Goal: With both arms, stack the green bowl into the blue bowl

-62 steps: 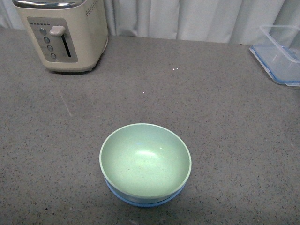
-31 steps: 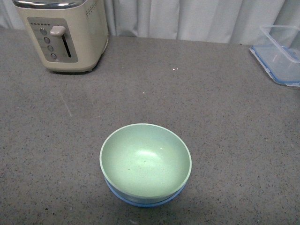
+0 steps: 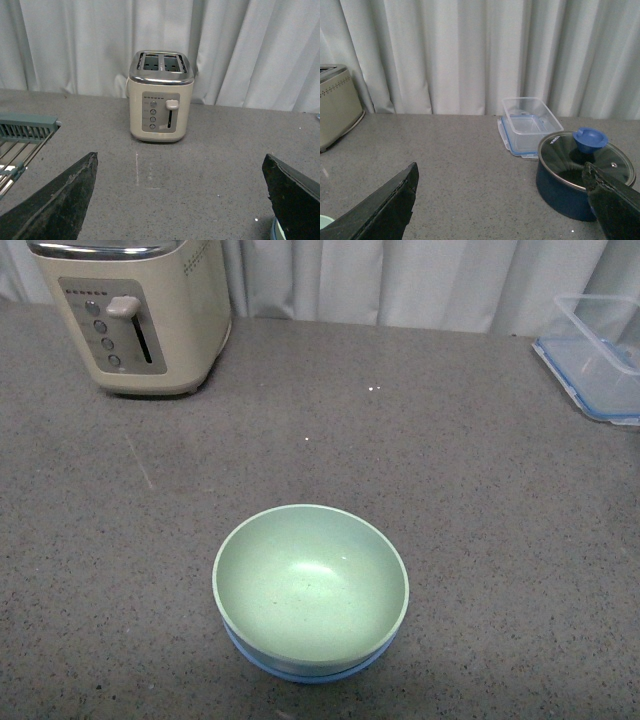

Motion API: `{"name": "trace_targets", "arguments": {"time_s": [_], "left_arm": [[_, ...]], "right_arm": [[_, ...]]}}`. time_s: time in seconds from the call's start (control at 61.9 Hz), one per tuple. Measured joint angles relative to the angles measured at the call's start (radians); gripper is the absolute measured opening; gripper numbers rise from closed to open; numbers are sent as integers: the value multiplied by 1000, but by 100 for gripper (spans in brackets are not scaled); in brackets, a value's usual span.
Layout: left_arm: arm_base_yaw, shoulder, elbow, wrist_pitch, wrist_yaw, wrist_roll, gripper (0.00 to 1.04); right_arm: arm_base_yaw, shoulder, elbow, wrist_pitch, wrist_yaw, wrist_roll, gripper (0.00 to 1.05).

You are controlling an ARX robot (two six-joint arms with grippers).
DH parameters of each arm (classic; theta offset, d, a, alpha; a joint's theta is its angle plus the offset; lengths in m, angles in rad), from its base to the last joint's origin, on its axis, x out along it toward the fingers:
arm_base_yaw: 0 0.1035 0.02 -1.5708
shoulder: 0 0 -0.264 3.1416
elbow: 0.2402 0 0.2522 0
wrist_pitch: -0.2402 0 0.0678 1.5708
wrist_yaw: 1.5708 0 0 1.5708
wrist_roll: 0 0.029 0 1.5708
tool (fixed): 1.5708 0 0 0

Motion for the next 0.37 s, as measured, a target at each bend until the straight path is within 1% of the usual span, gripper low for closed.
{"name": "trace_targets", "arguments": {"time_s": [0.372], "left_arm": [[0,0,0,0,0,0,98]], "right_arm": [[0,0,0,0,0,0,96]]}}
